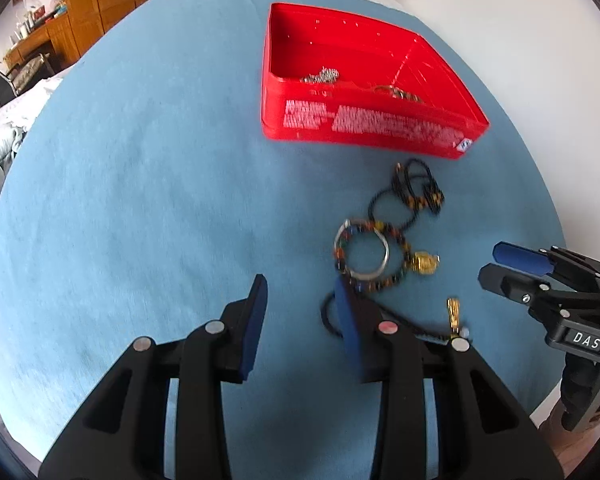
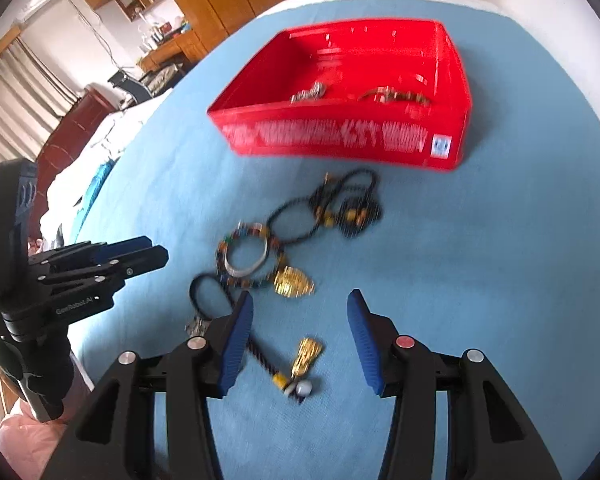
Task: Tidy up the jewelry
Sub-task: 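Withdraw both open tools from the tin toward the remaining jewelry, then grasp the gold pendant on the black cord with the right tool while the left tool approaches the watch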
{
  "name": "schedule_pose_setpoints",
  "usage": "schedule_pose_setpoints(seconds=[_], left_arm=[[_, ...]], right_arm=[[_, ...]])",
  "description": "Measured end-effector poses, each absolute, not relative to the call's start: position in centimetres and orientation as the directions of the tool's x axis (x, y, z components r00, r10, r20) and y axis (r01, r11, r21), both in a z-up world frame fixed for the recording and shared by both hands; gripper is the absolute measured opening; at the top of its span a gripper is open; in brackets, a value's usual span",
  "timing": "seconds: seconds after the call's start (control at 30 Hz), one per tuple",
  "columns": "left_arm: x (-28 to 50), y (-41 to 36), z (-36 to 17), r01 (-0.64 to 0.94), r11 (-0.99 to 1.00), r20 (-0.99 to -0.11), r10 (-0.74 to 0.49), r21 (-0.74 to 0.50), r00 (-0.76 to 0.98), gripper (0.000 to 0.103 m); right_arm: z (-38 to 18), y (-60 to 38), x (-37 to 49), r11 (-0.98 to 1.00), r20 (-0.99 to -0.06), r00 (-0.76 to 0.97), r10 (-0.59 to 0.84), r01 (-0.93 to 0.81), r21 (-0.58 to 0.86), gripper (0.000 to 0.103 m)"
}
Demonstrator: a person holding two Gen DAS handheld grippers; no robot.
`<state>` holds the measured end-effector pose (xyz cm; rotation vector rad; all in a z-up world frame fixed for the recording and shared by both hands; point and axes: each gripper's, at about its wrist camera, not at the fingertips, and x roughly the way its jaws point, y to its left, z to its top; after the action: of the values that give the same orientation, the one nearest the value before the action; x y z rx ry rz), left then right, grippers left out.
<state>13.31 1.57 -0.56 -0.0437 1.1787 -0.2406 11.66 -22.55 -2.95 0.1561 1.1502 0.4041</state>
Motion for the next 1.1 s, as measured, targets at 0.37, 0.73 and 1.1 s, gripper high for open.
schedule_pose_setpoints(seconds=[0.37,0.73,1.1], left_arm=[[10.8,1.6,-1.4,0.153,0.974,-0.916,-0.211,-0.168,0.34,0.037],[9.7,1.6,-1.0,0.147,0.975,-0.921,-0.207,-0.167,0.331,0.04],[9.1,1.5,-1.1,0.15,0.973,-0.921,-0.215,-0.175,0.325,0.044]], right_arm=[[-5.1,-22.5,9.2,0.917,-0.875,0.286,0.39,-0.209,0.34,0.049],[-5.9,-22.2,8.6,0.918,-0.885,0.26,0.387,-0.204,0.341,0.045],[-6.3,-20.5,8.0,0.929,-0.915,0.25,0.315,-0.278,0.244,0.045]])
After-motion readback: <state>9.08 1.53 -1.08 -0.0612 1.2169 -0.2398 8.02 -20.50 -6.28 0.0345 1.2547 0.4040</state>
